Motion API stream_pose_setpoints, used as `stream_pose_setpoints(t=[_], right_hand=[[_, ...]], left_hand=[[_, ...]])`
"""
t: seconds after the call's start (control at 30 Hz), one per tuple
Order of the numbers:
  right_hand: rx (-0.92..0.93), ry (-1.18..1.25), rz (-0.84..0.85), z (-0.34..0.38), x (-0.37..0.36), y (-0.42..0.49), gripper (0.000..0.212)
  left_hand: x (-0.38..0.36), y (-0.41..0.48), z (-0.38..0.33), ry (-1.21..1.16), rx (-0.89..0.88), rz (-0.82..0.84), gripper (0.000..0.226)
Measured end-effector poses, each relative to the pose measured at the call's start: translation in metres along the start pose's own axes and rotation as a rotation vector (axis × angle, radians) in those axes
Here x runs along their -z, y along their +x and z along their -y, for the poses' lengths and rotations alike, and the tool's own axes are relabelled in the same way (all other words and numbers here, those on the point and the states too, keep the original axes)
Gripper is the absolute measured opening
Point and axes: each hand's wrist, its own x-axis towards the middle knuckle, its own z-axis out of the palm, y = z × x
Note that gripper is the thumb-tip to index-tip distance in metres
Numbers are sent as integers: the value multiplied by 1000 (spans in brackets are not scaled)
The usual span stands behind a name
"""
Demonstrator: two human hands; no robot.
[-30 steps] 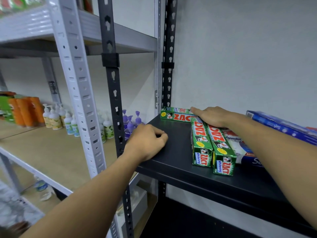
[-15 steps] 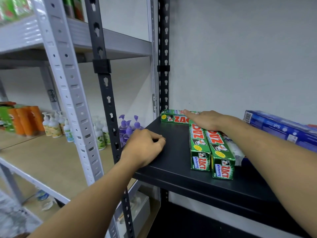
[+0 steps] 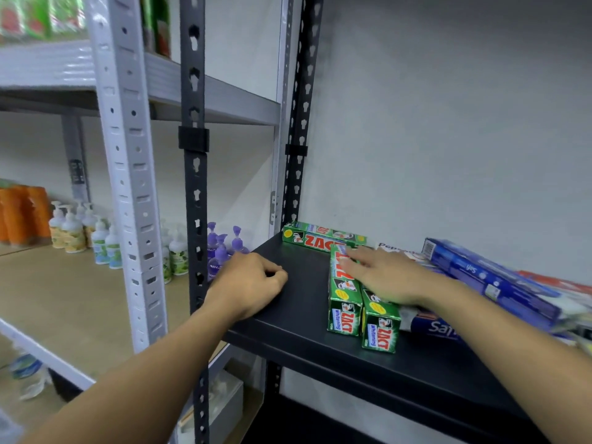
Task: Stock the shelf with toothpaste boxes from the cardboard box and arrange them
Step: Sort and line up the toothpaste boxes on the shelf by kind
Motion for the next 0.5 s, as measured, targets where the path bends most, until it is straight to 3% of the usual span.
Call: stream_pose_setpoints(t=[0.13,0.33,0.5], right_hand=[[-10,30,4,9,-4,-11,60],[-22,-7,-25,29,-19,-6,63],[-18,12,-42,43,-26,5,61]], left_hand=[[1,1,-1,-19,30,-2,32],[5,-2,-6,-89,16,76,79],[3,1,-5,-100,4,98,92]])
